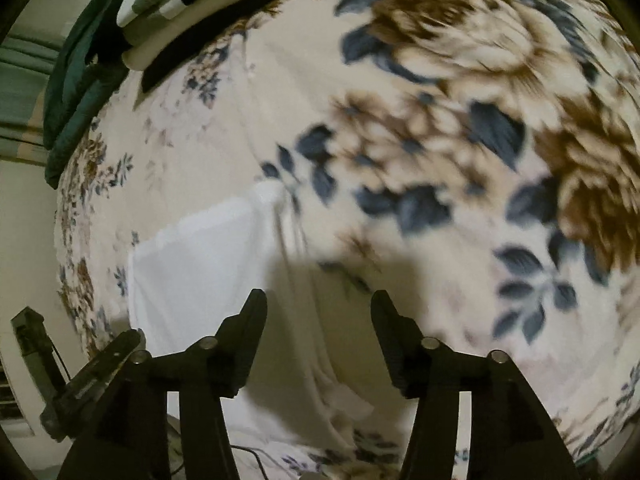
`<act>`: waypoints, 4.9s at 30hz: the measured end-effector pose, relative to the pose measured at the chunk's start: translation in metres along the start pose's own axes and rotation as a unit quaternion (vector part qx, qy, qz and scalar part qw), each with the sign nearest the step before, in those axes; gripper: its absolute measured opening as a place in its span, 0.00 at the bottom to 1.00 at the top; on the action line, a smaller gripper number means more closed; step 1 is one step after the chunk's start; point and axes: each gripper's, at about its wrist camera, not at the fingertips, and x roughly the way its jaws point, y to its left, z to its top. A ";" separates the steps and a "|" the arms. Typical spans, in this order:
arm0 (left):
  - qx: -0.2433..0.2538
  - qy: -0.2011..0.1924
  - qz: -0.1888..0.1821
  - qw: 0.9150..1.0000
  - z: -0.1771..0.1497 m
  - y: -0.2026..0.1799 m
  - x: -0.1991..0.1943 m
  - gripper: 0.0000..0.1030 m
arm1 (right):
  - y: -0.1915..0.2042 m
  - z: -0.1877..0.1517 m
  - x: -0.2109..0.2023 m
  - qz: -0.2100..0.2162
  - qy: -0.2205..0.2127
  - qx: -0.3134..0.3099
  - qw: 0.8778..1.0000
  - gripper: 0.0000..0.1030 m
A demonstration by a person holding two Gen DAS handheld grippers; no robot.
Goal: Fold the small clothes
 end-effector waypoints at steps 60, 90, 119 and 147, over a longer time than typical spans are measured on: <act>-0.039 -0.019 -0.151 0.988 0.002 0.016 -0.001 0.05 | 0.045 -0.015 0.085 0.200 0.108 0.027 0.973 0.13; 0.026 -0.156 -0.172 0.972 0.209 -0.090 -0.172 0.05 | 0.144 0.186 -0.140 0.249 -0.045 -0.043 0.966 0.12; 0.056 -0.148 -0.081 0.984 0.411 -0.128 -0.066 0.09 | 0.192 0.428 -0.052 0.201 -0.076 -0.047 0.975 0.12; 0.063 -0.237 0.069 0.967 0.301 -0.177 -0.179 0.99 | 0.214 0.288 -0.228 -0.194 -0.252 -0.138 0.938 1.00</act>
